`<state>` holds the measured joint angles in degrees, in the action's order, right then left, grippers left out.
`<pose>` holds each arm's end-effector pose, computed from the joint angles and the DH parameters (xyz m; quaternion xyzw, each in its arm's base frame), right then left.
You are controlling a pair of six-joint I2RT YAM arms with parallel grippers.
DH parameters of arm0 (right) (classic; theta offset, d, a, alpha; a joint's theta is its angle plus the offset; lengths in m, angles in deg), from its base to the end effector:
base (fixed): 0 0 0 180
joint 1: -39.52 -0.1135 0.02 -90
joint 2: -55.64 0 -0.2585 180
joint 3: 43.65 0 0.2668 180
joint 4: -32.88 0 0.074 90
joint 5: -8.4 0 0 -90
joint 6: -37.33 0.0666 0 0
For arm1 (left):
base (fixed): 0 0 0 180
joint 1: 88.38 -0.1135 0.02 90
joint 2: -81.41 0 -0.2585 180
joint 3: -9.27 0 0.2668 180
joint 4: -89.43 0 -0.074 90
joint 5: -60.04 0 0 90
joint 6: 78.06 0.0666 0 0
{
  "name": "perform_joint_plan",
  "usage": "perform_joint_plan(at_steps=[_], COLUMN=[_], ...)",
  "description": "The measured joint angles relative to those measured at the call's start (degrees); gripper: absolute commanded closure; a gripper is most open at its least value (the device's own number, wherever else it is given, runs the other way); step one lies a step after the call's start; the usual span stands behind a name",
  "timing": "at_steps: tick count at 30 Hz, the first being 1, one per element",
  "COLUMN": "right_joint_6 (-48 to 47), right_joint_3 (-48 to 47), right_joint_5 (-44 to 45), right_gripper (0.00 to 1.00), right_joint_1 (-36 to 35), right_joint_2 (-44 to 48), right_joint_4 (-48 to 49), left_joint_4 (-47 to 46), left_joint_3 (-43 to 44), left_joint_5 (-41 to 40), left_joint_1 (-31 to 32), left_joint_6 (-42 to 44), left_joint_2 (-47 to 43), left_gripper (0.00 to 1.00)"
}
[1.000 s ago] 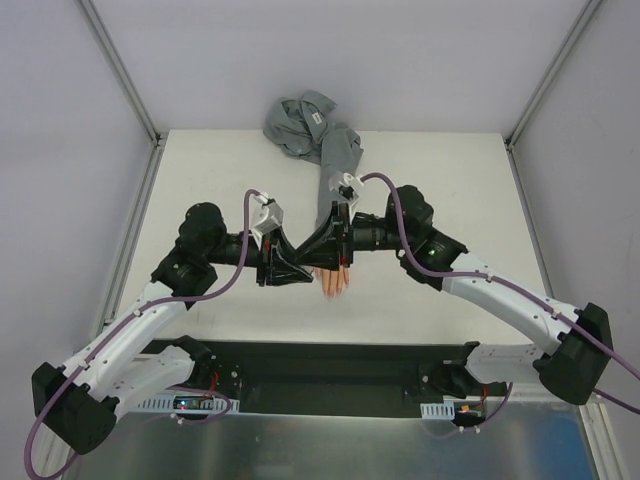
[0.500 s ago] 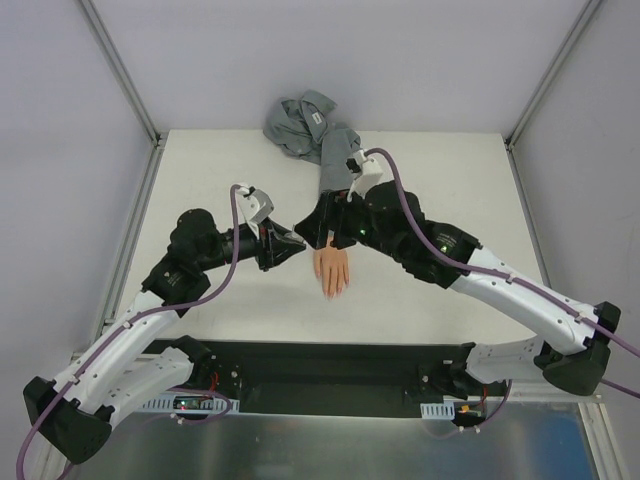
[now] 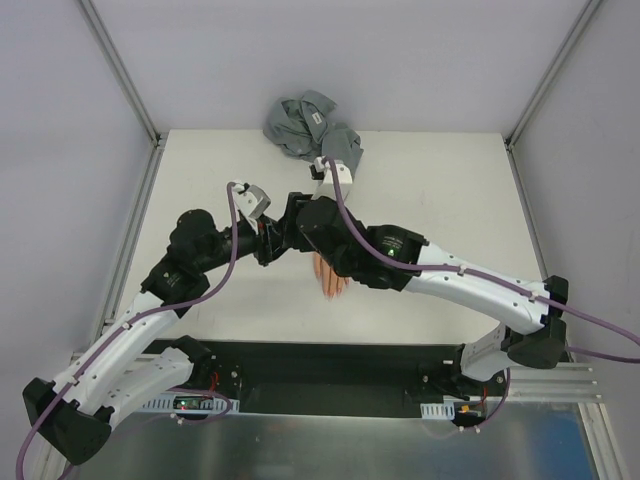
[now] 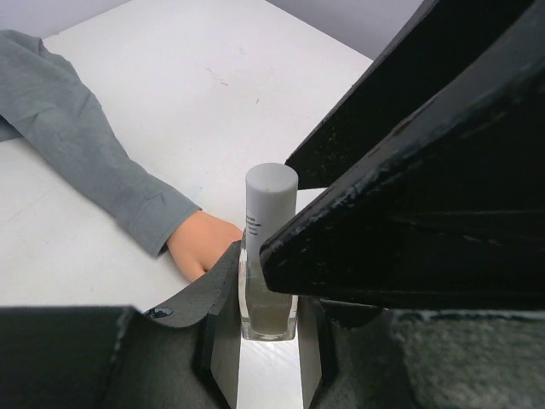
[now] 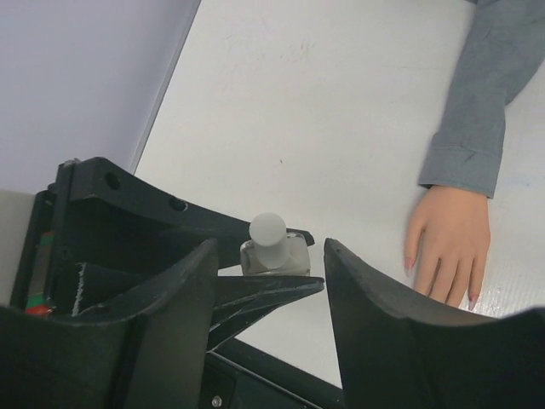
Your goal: Paint the nails
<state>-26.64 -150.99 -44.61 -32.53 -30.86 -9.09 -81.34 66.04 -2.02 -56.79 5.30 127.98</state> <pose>0.1528 0.3417 0.4206 -0.1406 0.7901 0.2335 0.5491 0.1861 -0.1511 0.3507 0.3150 0.6271 -0.3865 0.5984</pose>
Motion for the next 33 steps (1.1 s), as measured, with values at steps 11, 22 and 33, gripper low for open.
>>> perform_joint_plan(at_steps=[11, 22, 33], right_joint_6=[2.3, -1.6, -19.0], right_joint_3=[-0.5, 13.8, 32.0], right_joint_5=[7.7, 4.1, -47.4], right_gripper=[0.65, 0.99, 1.0], right_joint_1=[-1.3, -1.0, 14.9], right_joint_2=[-3.4, 3.6, 18.0], right_joint_4=[1.4, 14.9, 32.6], left_joint_4=[0.7, 3.4, -6.9], left_joint_3=[0.0, -0.1, -0.2], left_joint_5=[-2.3, 1.6, 24.9], left_joint_1=[0.4, 1.1, -0.6], left_joint_6=[0.0, -1.3, -11.0], left_joint_2=[-1.2, -0.2, 6.6], left_gripper=[1.0, 1.0, 1.0])
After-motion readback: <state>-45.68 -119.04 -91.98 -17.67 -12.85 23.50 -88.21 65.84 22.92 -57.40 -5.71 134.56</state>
